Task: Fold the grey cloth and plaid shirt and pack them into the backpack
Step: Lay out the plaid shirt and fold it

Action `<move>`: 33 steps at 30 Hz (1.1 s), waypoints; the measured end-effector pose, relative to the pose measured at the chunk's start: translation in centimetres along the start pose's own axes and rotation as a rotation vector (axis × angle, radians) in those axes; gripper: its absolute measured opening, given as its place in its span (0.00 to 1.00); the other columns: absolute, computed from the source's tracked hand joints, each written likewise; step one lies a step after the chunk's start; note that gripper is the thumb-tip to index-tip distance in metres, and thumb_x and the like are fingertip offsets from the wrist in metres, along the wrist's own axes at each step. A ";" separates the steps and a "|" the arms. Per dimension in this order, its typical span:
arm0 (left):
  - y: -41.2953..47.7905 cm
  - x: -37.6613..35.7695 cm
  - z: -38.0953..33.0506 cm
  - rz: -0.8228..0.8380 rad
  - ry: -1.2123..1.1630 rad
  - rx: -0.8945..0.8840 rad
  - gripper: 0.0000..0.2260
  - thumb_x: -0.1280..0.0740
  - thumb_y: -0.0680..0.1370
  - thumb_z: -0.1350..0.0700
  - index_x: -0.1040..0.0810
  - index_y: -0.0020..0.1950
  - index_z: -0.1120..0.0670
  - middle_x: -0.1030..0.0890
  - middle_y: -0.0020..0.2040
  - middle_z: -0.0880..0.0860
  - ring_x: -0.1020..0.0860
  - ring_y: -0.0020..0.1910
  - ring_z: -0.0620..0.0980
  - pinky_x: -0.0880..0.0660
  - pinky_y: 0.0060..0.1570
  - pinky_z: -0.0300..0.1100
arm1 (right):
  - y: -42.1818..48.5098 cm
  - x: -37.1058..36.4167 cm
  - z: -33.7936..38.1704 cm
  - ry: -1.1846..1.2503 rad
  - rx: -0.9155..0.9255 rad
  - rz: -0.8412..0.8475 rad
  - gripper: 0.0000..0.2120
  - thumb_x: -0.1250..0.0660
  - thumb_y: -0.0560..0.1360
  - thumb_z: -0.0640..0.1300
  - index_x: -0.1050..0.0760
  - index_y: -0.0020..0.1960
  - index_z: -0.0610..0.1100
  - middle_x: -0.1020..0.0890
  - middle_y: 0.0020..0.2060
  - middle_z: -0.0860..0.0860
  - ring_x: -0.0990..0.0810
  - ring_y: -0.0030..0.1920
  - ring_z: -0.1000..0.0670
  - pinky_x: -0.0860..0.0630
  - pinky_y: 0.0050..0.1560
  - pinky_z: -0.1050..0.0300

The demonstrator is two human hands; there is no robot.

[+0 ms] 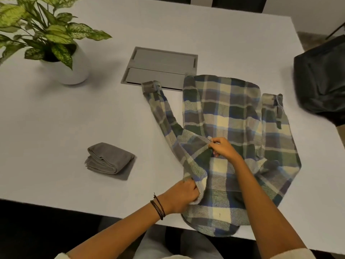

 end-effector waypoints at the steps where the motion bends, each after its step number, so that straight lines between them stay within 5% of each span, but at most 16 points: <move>1: 0.2 -0.6 -0.4 -0.006 0.002 -0.036 0.14 0.24 0.57 0.63 0.23 0.40 0.59 0.21 0.37 0.57 0.21 0.36 0.55 0.27 0.30 0.38 | 0.0 0.1 -0.7 -0.007 -0.010 -0.013 0.08 0.39 0.76 0.38 0.26 0.41 0.37 0.26 0.29 0.45 0.27 0.29 0.50 0.27 0.31 0.59; 6: 0.9 -4.1 -0.9 0.049 -0.087 -0.101 0.18 0.25 0.60 0.66 0.28 0.46 0.60 0.23 0.40 0.58 0.23 0.34 0.56 0.27 0.28 0.40 | 0.1 0.4 -3.8 -0.091 -0.044 -0.069 0.06 0.38 0.75 0.37 0.25 0.41 0.36 0.25 0.33 0.42 0.27 0.33 0.46 0.30 0.34 0.55; 11: 1.4 -5.9 -0.4 0.156 -0.150 -0.075 0.17 0.33 0.72 0.63 0.30 0.59 0.63 0.27 0.55 0.63 0.26 0.50 0.61 0.25 0.42 0.53 | -0.1 -0.6 -4.6 -0.115 -0.016 -0.070 0.05 0.38 0.76 0.36 0.24 0.45 0.40 0.24 0.33 0.45 0.30 0.30 0.52 0.32 0.33 0.60; 17: 1.8 -6.7 0.0 0.373 -0.303 -0.063 0.21 0.32 0.74 0.58 0.31 0.64 0.64 0.29 0.60 0.63 0.29 0.57 0.60 0.29 0.53 0.50 | 0.0 -1.2 -5.4 -0.117 -0.066 -0.042 0.06 0.40 0.77 0.35 0.25 0.50 0.35 0.24 0.36 0.44 0.28 0.35 0.47 0.28 0.39 0.52; 21: 2.9 -5.0 2.0 0.497 -0.577 0.004 0.12 0.36 0.76 0.61 0.23 0.59 0.62 0.21 0.56 0.60 0.24 0.49 0.54 0.30 0.50 0.41 | 0.5 -0.3 -4.9 -0.052 -0.098 -0.030 0.13 0.42 0.75 0.28 0.25 0.54 0.39 0.21 0.38 0.45 0.27 0.31 0.53 0.30 0.25 0.70; 25: 4.8 -1.8 5.6 0.462 -0.714 0.078 0.09 0.40 0.79 0.59 0.23 0.53 0.62 0.18 0.50 0.62 0.23 0.34 0.41 0.29 0.35 0.28 | 1.5 1.9 -3.6 0.059 -0.042 -0.202 0.13 0.42 0.74 0.27 0.20 0.49 0.35 0.19 0.49 0.42 0.24 0.43 0.51 0.29 0.35 0.70; 28: 6.3 0.8 8.9 0.336 -0.766 0.158 0.10 0.42 0.80 0.57 0.24 0.53 0.60 0.18 0.48 0.62 0.22 0.28 0.38 0.26 0.31 0.30 | 3.0 3.1 -2.7 0.100 -0.022 -0.260 0.12 0.42 0.76 0.29 0.21 0.50 0.36 0.19 0.51 0.42 0.23 0.50 0.48 0.28 0.48 0.61; 33: 8.6 4.0 15.0 0.094 -0.784 0.255 0.07 0.42 0.81 0.56 0.25 0.51 0.55 0.20 0.44 0.55 0.22 0.34 0.46 0.25 0.35 0.33 | 6.3 4.4 -1.4 0.129 -0.008 -0.269 0.12 0.42 0.76 0.30 0.22 0.53 0.36 0.20 0.54 0.41 0.23 0.56 0.44 0.29 0.53 0.59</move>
Point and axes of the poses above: each hand's wrist, its own y-axis towards the middle knuckle, its own x-axis out of the back of the hand, z = x × y, the point moved 8 cm from there along y, towards the middle knuckle
